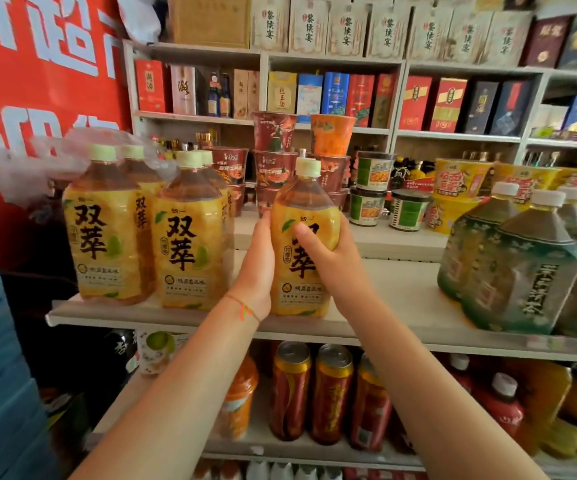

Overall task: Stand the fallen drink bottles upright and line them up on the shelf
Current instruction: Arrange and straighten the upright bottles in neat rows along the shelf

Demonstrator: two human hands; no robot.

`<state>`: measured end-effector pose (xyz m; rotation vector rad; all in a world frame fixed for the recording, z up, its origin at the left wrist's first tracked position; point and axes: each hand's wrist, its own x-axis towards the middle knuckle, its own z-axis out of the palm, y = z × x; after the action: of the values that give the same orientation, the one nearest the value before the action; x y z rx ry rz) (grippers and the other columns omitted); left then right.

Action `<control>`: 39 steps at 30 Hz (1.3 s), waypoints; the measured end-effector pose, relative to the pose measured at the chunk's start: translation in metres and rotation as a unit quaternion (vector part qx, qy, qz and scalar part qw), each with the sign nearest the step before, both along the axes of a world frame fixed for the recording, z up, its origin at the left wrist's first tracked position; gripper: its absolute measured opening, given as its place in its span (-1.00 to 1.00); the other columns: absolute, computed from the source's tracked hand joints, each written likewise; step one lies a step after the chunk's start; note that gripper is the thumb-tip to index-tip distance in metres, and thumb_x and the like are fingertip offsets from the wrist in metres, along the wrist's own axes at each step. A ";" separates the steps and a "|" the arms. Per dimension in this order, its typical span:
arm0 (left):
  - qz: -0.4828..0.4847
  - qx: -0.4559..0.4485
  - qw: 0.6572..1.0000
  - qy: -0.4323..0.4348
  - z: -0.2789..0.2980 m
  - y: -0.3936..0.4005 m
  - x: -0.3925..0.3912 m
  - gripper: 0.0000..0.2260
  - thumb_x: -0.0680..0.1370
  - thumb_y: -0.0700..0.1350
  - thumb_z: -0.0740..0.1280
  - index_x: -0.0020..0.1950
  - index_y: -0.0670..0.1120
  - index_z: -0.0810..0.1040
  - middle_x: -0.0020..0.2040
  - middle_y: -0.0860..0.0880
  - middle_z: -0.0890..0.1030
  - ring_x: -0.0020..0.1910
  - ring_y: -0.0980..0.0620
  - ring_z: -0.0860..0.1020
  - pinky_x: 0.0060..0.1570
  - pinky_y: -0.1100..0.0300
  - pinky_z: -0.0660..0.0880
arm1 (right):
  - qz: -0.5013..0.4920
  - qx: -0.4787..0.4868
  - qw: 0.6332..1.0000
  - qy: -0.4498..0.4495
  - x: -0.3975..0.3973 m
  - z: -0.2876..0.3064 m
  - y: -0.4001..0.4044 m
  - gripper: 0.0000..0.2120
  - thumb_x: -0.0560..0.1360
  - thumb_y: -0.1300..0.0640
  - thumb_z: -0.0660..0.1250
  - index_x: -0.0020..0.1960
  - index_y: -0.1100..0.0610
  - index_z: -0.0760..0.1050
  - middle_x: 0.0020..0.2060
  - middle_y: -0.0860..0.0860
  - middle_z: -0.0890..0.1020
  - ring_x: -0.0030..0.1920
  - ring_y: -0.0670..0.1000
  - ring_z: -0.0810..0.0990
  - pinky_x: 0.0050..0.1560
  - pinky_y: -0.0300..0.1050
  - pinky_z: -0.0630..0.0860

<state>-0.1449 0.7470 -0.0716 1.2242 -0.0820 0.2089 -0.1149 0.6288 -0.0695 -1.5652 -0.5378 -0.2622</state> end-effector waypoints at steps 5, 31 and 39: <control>-0.030 -0.001 1.000 0.006 0.001 -0.046 0.007 -0.44 0.61 0.35 -0.03 0.13 0.14 0.71 0.10 -0.08 0.72 0.05 -0.07 0.71 -0.13 -0.01 0.66 | -0.026 -0.006 1.000 0.001 0.005 0.000 -0.046 -0.10 0.23 -0.42 0.45 0.46 -0.12 0.28 0.12 -0.17 0.64 0.06 -0.19 0.66 0.08 -0.06 0.63; -0.071 0.003 0.997 -0.004 0.000 -0.166 0.034 -0.45 0.56 0.36 0.03 0.14 0.12 0.71 0.11 -0.12 0.71 0.02 -0.08 0.71 -0.15 0.02 0.63 | -0.332 -0.360 0.811 -0.321 -0.015 0.020 -0.173 -0.46 0.61 -0.19 0.13 0.57 -0.16 0.25 0.35 0.16 0.46 0.44 0.18 0.34 0.51 0.35 0.01; -0.075 0.021 0.997 -0.008 0.003 -0.198 0.041 -0.48 0.57 0.36 0.04 0.04 0.16 0.72 -0.02 -0.06 0.74 -0.10 -0.02 0.73 -0.27 0.09 0.63 | -0.391 -0.350 0.784 -0.330 -0.009 0.020 -0.194 -0.49 0.59 -0.18 0.20 0.49 -0.04 0.41 0.20 0.23 0.55 0.32 0.26 0.44 0.51 0.33 0.08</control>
<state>-0.1037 0.5487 -0.0687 1.2523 -0.1919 0.0858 -0.1242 0.4348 -0.0498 -2.3858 -0.5062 -1.4269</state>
